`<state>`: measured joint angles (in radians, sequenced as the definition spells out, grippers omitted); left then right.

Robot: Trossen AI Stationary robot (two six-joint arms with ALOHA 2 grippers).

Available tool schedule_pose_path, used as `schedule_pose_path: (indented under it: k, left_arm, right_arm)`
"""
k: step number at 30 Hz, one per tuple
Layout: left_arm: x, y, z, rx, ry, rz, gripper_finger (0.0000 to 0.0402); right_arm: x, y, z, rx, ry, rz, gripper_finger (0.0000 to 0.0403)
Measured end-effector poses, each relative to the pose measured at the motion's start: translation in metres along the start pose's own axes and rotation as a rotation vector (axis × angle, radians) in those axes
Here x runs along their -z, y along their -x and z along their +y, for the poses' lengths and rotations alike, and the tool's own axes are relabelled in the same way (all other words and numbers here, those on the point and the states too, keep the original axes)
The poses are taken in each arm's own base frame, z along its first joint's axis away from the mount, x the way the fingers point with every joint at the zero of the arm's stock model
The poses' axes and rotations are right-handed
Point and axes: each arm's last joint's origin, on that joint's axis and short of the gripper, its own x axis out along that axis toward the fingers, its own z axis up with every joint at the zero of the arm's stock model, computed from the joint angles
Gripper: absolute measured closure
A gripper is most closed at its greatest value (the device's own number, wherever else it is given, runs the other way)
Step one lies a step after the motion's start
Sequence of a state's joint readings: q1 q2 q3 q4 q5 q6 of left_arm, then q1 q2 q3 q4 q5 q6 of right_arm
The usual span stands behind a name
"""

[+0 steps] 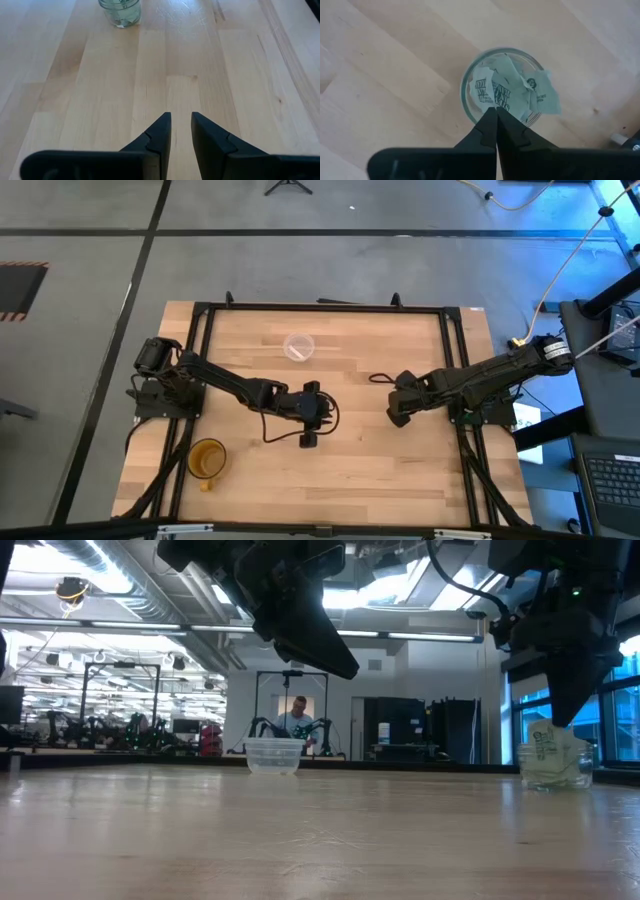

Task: Pick and place Stevia / Truvia into bins
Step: Put the stevia packet into the transparent container, then return to Home Position

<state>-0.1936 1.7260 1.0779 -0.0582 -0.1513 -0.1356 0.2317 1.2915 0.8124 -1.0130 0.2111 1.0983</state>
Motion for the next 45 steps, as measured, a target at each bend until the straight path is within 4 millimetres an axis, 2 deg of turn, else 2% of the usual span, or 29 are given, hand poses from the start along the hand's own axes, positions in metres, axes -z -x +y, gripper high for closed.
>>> schedule_pose_path:
  k: [6,14,17,22,26,29,33,37,41,45]
  left_arm:
    - [0.0,0.0,0.0,-0.005,0.008,0.0,0.0331]
    - [0.004,0.001,0.005,-0.022,0.008,0.054,0.0329]
    - [0.003,0.011,0.013,-0.041,0.014,0.089,0.0329]
    - [-0.011,0.054,0.034,-0.065,0.033,0.031,0.0329]
    - [-0.018,0.101,0.058,-0.063,0.063,-0.089,0.0329]
    - [-0.016,0.137,0.075,-0.069,0.101,-0.19,0.0329]
    - [0.001,0.178,0.089,-0.092,0.141,-0.291,0.0329]
    - [0.023,0.21,0.095,-0.121,0.194,-0.384,0.0329]
    - [0.047,0.232,0.096,-0.128,0.233,-0.468,0.0329]
    - [0.073,0.246,0.096,-0.155,0.261,-0.531,0.0329]
  right_arm:
    - [0.0,0.0,0.0,-0.001,-0.02,0.002,0.0384]
    - [0.0,0.0,0.0,0.0,-0.02,0.003,0.0302]
    - [-0.002,0.008,0.001,-0.001,-0.018,0.02,0.0279]
    - [-0.014,0.046,0.003,-0.058,0.028,-0.047,0.027]
    - [-0.025,0.082,0.007,-0.162,0.111,-0.122,0.027]
    - [-0.033,0.1,0.012,-0.245,0.138,-0.221,0.027]
    - [-0.052,0.12,0.007,-0.389,0.244,-0.354,0.027]
    - [-0.065,0.126,-0.018,-0.46,0.281,-0.451,0.027]
    - [-0.065,0.125,-0.043,-0.55,0.282,-0.544,0.027]
    - [-0.058,0.124,-0.059,-0.635,0.248,-0.631,0.027]
